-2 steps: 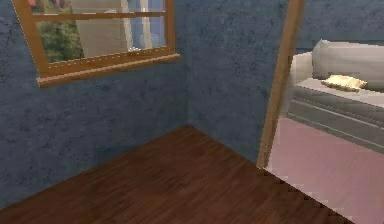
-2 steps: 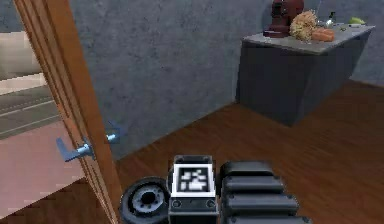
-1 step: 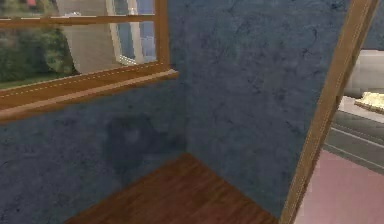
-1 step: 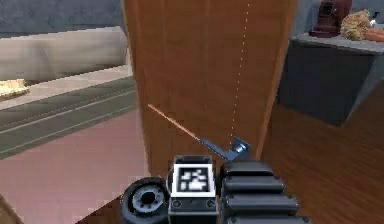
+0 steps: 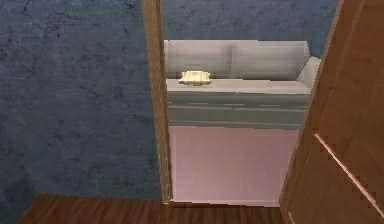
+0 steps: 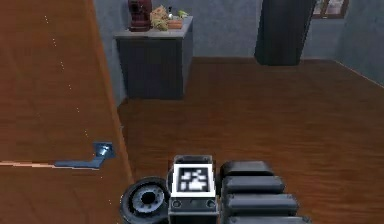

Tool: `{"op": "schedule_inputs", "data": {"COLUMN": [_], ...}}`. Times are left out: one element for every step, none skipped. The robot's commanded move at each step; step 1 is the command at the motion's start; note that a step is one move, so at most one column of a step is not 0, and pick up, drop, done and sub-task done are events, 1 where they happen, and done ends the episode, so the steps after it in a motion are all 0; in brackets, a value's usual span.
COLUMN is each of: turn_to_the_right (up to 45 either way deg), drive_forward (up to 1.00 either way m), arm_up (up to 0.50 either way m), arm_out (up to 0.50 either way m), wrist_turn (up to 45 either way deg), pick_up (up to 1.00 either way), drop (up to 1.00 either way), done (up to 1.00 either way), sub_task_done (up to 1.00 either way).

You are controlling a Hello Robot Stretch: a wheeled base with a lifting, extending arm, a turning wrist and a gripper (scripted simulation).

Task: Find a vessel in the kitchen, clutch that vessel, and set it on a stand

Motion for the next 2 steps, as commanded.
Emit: {"op": "schedule_inputs", "data": {"turn_to_the_right": [3.0,0.0], "drive_forward": [0.00,0.85], "arm_up": [0.00,0.00], "arm_out": [0.00,0.00], "wrist_turn": [0.0,0.0], "pick_up": [0.00,0.00], "drop": [0.00,0.00], "done": [0.00,0.00], "sub_task_done": [0.00,0.00]}}
